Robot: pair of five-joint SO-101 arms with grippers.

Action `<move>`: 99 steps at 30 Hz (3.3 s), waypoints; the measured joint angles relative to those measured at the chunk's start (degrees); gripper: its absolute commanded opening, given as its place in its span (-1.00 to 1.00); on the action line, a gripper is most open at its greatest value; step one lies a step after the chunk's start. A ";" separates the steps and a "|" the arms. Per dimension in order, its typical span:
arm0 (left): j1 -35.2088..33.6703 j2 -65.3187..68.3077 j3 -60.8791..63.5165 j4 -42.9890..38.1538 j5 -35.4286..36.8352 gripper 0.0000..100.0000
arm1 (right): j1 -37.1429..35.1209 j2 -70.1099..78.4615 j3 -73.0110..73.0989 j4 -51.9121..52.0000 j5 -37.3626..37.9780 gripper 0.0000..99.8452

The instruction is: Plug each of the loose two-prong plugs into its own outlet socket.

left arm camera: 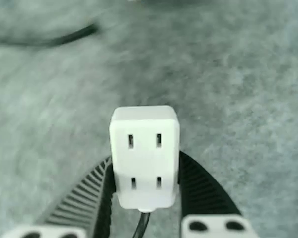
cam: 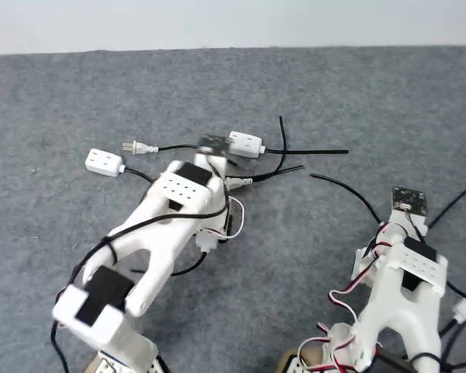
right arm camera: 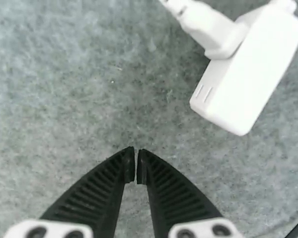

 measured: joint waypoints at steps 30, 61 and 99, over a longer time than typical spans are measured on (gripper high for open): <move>-2.29 0.18 7.30 -3.78 8.26 -0.43 | 0.00 0.00 0.00 0.00 0.35 -0.98; -19.60 -36.31 11.69 8.62 -8.18 -0.41 | -0.09 0.00 0.00 0.00 1.49 -0.95; -40.09 -37.01 42.20 -33.85 -21.01 -0.90 | -36.75 73.85 -98.81 10.73 -27.34 -0.86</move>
